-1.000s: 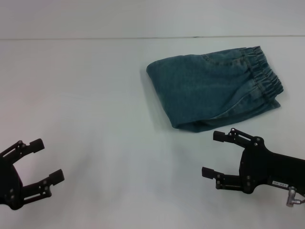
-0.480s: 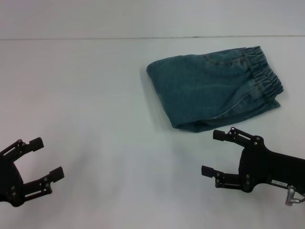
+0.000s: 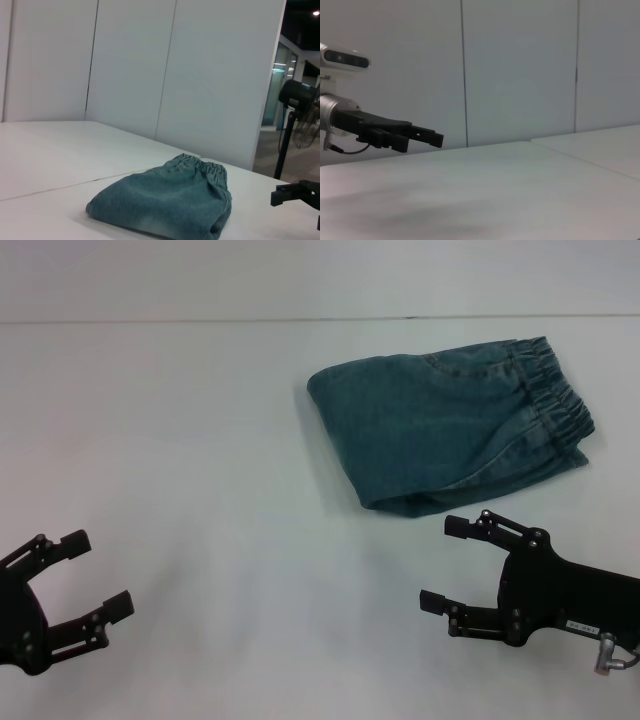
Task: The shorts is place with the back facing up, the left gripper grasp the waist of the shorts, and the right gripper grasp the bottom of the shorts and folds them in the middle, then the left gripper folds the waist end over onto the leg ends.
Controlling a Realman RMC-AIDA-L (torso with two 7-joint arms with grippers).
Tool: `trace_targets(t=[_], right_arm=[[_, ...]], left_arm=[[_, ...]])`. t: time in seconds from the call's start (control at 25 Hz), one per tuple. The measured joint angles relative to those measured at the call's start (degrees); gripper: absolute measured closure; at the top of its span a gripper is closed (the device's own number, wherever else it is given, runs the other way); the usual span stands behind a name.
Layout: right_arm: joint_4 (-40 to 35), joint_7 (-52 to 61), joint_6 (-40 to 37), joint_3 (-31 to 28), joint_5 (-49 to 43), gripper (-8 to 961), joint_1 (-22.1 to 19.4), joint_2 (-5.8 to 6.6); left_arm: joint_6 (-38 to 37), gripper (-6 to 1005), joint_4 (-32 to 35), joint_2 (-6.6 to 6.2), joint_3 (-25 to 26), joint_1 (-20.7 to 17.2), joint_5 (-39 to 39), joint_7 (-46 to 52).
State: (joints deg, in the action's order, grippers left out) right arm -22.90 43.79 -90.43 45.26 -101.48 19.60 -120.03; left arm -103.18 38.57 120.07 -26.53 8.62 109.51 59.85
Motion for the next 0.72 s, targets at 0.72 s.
trace_targets(t=[0.72], right_arm=[[0.5, -0.5, 0.5, -0.2, 0.0, 18, 0.3, 0.06]], left_arm=[[1.0, 65, -0.3, 0.08, 0.0, -0.1, 0.0, -0.2]])
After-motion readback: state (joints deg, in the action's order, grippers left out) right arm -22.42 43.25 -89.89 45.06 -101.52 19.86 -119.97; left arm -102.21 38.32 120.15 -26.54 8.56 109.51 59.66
